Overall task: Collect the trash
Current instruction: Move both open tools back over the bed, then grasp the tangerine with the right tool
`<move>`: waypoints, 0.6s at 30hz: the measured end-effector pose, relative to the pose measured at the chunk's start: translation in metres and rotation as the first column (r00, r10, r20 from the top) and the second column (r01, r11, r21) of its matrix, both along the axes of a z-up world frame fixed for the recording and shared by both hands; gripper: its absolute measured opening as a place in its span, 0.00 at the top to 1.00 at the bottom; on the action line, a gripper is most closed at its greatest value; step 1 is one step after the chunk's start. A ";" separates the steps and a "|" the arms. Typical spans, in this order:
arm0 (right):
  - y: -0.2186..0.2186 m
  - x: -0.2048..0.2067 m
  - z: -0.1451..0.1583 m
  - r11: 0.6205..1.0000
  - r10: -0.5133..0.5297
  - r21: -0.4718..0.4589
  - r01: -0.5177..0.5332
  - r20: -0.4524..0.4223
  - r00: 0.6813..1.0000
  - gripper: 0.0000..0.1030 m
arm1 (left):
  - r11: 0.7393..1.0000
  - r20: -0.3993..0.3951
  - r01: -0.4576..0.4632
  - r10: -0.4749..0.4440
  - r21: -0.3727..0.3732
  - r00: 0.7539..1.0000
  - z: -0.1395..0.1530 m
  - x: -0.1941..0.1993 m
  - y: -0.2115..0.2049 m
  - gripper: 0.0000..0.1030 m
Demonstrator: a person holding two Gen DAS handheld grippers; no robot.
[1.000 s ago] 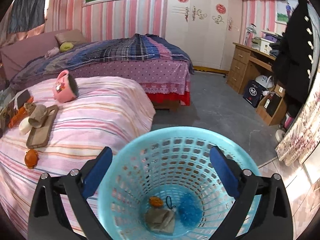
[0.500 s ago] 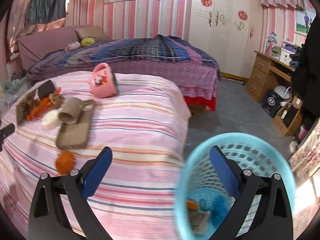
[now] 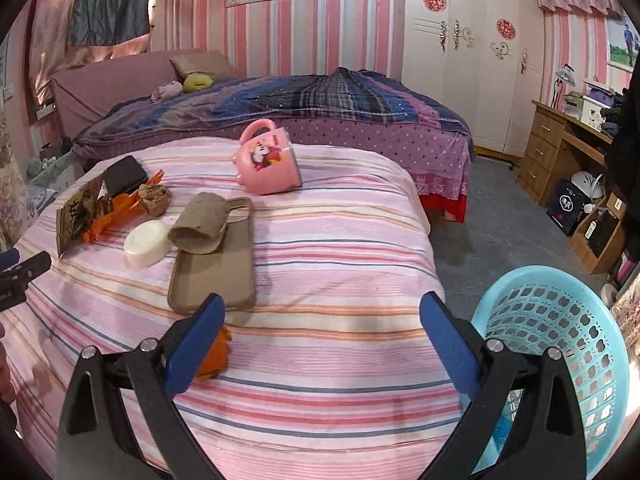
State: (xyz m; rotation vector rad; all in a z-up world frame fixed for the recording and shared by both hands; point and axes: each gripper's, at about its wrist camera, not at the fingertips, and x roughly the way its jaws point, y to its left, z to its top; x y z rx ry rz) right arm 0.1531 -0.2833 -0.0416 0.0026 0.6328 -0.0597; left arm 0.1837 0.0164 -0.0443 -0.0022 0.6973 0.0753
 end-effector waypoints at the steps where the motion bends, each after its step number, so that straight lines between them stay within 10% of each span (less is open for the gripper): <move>1: 0.001 0.000 -0.001 1.000 0.011 0.002 -0.011 -0.003 1.000 0.07 | 1.000 -0.001 -0.003 0.003 -0.003 1.000 0.000 0.000 0.002 0.05; 18: 0.055 0.011 -0.023 0.981 0.181 -0.051 -0.189 -0.125 0.976 0.09 | 1.000 -0.047 -0.023 0.022 -0.015 0.999 -0.008 0.003 0.017 0.05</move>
